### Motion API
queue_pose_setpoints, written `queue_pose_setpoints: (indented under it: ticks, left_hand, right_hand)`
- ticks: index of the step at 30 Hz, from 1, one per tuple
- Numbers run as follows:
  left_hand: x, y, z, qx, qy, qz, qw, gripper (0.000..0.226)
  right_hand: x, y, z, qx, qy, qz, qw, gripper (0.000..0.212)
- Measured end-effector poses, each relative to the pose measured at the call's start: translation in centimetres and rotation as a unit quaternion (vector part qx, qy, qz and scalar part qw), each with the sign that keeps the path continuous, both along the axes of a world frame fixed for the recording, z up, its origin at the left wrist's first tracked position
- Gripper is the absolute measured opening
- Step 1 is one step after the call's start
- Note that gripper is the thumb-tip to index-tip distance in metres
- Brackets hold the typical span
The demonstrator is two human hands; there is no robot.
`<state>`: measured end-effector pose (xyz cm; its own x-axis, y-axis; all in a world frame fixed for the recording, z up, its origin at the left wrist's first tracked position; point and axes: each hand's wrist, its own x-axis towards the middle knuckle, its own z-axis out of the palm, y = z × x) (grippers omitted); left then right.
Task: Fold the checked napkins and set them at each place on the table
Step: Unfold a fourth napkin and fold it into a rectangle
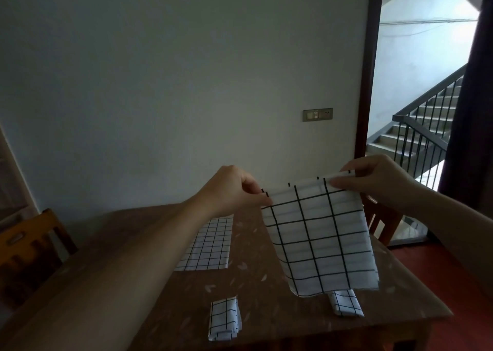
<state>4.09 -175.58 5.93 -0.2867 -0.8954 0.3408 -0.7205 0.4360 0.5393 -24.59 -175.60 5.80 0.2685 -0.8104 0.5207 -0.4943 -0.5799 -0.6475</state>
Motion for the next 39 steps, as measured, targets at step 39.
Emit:
queue_pose_setpoints:
  ticks: [39]
  left_hand:
    - [-3.3, 1.0, -2.2, 0.046, 0.388, -0.064, 0.918, 0.012]
  right_hand:
    - [8.7, 0.8, 1.0, -0.121, 0.218, -0.01, 0.968, 0.036]
